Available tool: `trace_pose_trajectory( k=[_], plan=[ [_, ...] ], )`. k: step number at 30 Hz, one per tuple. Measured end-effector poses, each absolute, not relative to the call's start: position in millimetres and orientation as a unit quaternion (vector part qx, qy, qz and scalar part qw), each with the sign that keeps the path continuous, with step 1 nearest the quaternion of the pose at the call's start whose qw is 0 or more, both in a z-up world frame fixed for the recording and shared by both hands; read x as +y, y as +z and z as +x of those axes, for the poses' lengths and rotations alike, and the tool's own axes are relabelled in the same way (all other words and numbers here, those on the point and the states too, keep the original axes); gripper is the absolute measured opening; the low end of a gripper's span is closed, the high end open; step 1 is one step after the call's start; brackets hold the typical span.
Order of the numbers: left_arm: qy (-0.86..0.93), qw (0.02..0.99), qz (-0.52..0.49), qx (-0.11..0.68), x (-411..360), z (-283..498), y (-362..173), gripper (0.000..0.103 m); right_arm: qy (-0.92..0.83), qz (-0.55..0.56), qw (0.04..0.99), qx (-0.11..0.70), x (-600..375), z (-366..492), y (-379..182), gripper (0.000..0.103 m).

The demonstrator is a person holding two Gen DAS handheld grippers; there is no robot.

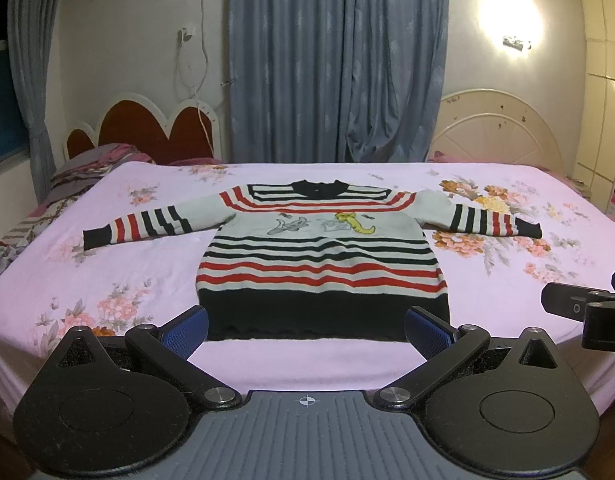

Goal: Fold small clothes

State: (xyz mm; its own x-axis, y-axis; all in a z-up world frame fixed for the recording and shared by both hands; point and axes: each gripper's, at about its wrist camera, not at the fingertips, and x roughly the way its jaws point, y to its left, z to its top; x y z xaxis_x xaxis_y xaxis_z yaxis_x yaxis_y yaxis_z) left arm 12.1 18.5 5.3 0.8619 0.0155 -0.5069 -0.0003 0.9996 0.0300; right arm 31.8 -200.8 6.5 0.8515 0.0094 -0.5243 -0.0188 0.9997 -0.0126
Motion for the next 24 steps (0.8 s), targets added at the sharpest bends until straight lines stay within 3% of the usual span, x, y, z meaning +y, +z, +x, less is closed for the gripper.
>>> trace_pose_trajectory(
  k=[15,24],
  plan=[
    [0.012,0.962,-0.001,0.274,27.1,32.0,-3.5,0.103,0.003,0.014,0.962,0.273,-206.9,52.0,-1.0,0.102],
    [-0.02,0.962,-0.025,0.272,37.7,92.7,-15.3,0.103,-0.013,0.024,0.962,0.272,-205.1,104.5,-9.6,0.102]
  ],
)
